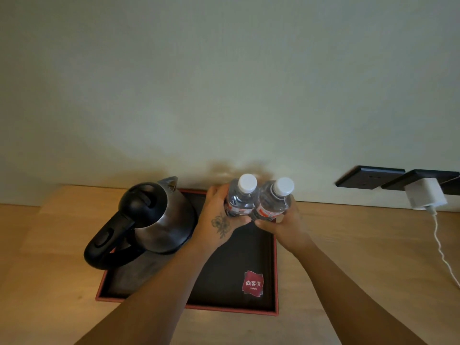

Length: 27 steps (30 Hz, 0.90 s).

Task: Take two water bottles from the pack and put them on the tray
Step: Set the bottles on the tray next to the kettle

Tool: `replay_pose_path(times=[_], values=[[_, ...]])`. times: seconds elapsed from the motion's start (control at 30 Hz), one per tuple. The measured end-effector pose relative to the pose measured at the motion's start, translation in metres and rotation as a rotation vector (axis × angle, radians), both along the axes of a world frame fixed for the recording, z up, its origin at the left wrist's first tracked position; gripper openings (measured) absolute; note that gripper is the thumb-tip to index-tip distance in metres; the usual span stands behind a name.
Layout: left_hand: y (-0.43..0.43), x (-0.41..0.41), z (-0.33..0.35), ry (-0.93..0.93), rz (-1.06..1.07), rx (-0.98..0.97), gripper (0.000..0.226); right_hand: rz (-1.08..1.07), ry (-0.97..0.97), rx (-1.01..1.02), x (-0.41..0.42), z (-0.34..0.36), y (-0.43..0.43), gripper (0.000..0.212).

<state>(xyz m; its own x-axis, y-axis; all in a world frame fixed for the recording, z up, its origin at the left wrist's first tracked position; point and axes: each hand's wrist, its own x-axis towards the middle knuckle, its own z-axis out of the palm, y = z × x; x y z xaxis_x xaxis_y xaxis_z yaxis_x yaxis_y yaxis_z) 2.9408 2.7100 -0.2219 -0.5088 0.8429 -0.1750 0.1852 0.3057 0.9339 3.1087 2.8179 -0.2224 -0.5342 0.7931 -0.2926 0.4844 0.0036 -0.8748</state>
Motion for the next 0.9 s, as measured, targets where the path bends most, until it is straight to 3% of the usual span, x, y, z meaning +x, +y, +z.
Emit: replay_pose_path(times=[0.1,0.2,0.37,0.5,0.67,0.9], values=[[-0.006,-0.004,0.019,0.106,-0.081,-0.015,0.081,0.038,-0.069,0.034,0.011,0.032,0.002,0.090],[-0.018,-0.013,0.051,0.240,-0.117,-0.014,0.083,0.029,-0.072,0.139,0.029,0.067,-0.001,0.075],[-0.014,-0.039,0.120,0.224,-0.341,0.118,0.055,0.068,-0.091,0.395,0.029,0.120,-0.004,0.068],[0.006,-0.046,0.145,0.384,-0.524,0.092,0.049,0.199,-0.164,0.444,0.008,0.132,-0.001,0.052],[0.007,-0.039,0.132,0.475,-0.517,0.028,0.040,0.229,-0.276,0.407,-0.007,0.123,-0.006,0.035],[0.010,-0.035,0.133,0.485,-0.410,-0.022,0.031,0.172,-0.285,0.392,-0.009,0.119,-0.009,0.031]])
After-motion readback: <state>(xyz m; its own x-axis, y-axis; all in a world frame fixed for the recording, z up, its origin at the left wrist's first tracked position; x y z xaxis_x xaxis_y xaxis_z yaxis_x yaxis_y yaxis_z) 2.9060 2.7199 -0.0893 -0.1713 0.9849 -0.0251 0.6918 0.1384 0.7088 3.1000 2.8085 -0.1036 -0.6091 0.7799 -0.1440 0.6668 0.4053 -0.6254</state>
